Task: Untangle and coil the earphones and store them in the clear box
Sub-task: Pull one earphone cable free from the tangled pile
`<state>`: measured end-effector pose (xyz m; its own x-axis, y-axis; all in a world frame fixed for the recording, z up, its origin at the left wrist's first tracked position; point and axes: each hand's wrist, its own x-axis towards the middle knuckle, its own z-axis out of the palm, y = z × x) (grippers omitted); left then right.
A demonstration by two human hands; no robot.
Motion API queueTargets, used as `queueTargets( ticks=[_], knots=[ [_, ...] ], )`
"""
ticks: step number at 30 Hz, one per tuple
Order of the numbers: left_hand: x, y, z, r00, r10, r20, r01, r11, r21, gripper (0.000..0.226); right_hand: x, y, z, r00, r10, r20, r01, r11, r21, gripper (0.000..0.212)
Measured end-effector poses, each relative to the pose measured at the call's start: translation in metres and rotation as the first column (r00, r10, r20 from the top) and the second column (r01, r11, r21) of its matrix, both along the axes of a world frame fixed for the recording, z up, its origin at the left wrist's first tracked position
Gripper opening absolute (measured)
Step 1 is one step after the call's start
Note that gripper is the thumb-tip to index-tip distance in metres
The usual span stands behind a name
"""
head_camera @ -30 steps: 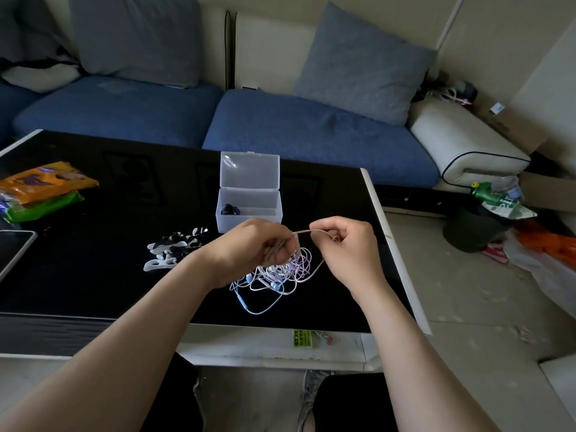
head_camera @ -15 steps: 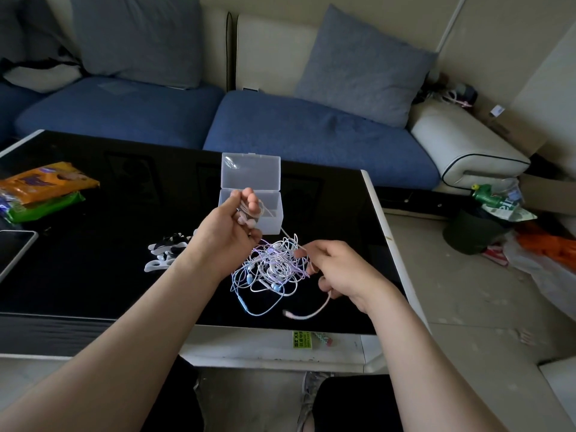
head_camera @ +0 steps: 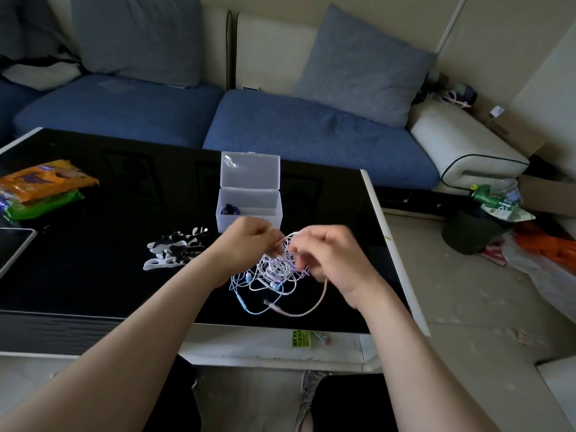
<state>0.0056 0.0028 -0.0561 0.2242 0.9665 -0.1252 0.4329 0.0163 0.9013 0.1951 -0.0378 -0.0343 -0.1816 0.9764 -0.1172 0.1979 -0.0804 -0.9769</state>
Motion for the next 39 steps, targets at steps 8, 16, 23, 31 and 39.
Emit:
queueTargets(
  ticks=[8,16,23,31,39],
  knots=[
    [0.005,-0.008,0.014,0.891,-0.253,0.377,0.357,0.904,-0.236,0.039,0.015,0.009,-0.013,0.906,-0.415,0.087,0.394,0.9,0.187,0.029],
    [-0.001,-0.006,0.021,0.578,0.025,0.816,0.417,0.85,-0.321,0.038,0.025,0.013,-0.021,0.846,-0.473,0.246,0.469,0.88,0.077,0.039],
    [0.001,0.002,0.017,0.467,0.171,0.868,0.282,0.901,-0.329,0.022,0.012,0.011,-0.024,0.852,-0.17,0.496,0.175,0.984,0.035,0.059],
    [0.005,0.001,0.002,0.919,0.164,0.359,-0.147,0.986,-0.075,0.033,-0.019,0.002,-0.023,0.878,0.157,0.452,-0.174,0.985,-0.003,0.039],
    [0.004,-0.006,0.006,0.99,-0.135,0.029,0.137,0.985,-0.107,0.039,-0.009,0.007,-0.014,0.96,-0.254,0.114,0.195,0.905,0.379,0.031]
  ],
)
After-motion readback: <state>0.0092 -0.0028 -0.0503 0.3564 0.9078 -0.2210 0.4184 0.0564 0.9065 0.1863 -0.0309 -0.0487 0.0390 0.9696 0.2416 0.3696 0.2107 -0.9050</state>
